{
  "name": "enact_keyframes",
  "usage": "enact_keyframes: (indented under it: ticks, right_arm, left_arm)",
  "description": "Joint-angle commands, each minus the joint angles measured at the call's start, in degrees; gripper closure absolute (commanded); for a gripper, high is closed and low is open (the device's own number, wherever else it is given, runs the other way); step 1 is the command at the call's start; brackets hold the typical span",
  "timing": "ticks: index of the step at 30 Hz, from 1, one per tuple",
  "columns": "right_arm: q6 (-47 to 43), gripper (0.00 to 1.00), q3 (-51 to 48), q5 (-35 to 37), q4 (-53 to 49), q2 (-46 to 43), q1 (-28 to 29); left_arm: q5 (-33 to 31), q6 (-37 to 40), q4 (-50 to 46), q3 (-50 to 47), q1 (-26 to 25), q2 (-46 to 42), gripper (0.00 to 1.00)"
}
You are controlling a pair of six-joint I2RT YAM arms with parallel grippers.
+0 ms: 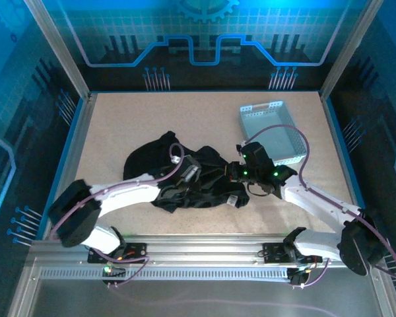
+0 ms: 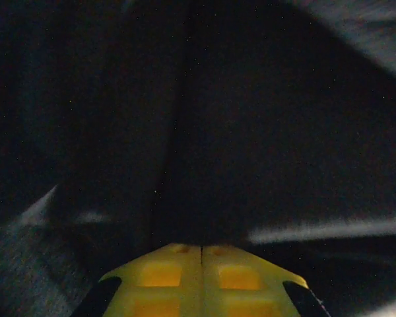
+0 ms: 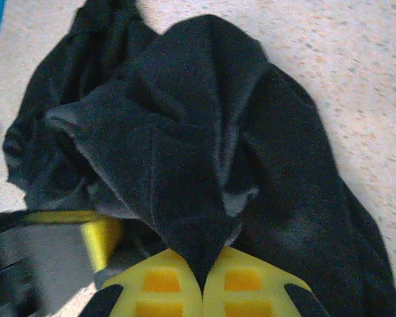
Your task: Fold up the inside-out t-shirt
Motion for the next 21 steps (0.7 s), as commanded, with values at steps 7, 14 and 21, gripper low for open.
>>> enact_keyframes:
  ticks: [7,14,21]
  right_arm:
    - [2.72,1.00,1.32,0.25,-0.36,4.35,-3.13]
    - [-0.35,0.94,1.45,1.30,-1.47,7.72,-1.71]
    - [-17.02,0.46,2.48,9.88,-4.58,-5.50,8.18]
  left_arm:
    - [0.33,12.81,30.64,-21.67,-4.72,-27.27,1.00]
    - [3.58,14.54,44.91,-31.59,-4.07,-34.60,1.00]
    - [7.93,16.44,39.72,-26.40,-3.05,-29.66,1.00]
